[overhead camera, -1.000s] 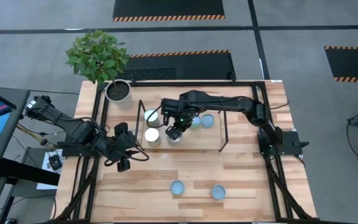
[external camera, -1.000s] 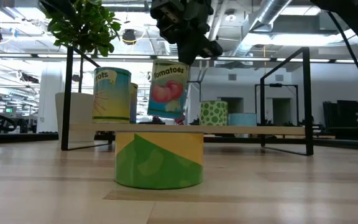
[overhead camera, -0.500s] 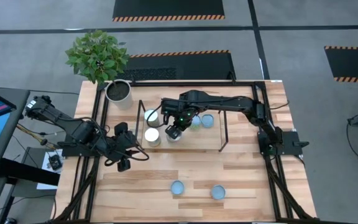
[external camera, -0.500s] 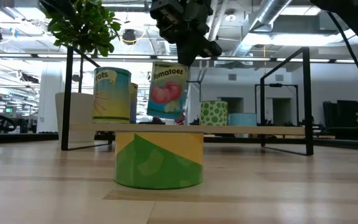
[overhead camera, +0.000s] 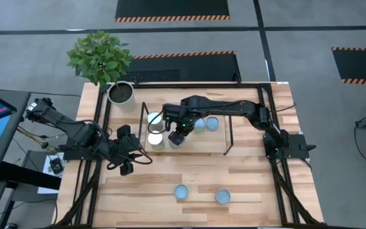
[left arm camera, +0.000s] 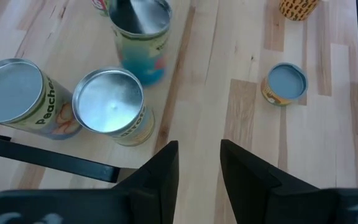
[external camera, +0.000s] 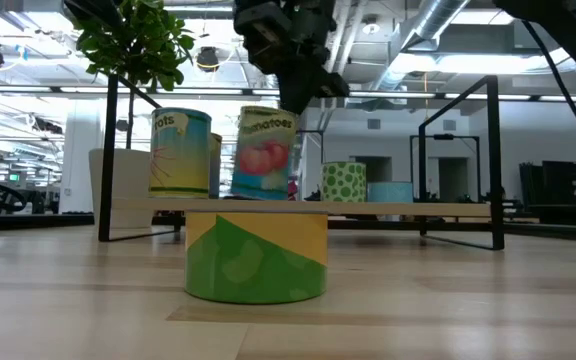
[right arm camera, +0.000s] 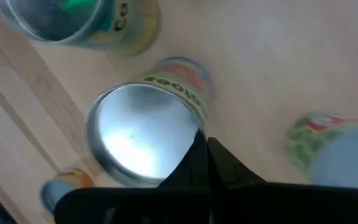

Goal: Pick and place cans onto a shelf
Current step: Put the canned tomatoes on the shelf

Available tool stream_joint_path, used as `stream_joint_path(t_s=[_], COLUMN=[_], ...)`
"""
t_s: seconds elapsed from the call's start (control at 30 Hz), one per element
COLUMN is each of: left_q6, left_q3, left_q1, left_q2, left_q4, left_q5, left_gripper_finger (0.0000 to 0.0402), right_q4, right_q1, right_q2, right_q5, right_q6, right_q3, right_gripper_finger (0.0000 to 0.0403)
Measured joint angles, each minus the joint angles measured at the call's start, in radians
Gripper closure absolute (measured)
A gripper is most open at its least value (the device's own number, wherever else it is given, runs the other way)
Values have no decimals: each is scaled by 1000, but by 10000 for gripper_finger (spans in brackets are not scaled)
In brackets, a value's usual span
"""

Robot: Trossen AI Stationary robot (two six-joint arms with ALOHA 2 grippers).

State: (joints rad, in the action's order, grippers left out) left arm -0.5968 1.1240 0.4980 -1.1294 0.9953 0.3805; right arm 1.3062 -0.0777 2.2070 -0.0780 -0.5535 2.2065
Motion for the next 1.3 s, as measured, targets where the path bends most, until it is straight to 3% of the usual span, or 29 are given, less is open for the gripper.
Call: stream_joint_path(t_s=[0.53, 1.3], left_q6=[-3, -18], left_q3=[0, 0], left_q1=[0, 0], left_q2=[0, 0], left_q4=[-6, -7], left_q5=[0, 0], left_gripper_finger=[297, 297], right_q4=[7, 2], right_q1=[-3, -23], right_q2=[-3, -14], right_q5=[27, 66], right_q6=[-22, -22], right_q3=[-3, -3], right_gripper_finger=[401, 358])
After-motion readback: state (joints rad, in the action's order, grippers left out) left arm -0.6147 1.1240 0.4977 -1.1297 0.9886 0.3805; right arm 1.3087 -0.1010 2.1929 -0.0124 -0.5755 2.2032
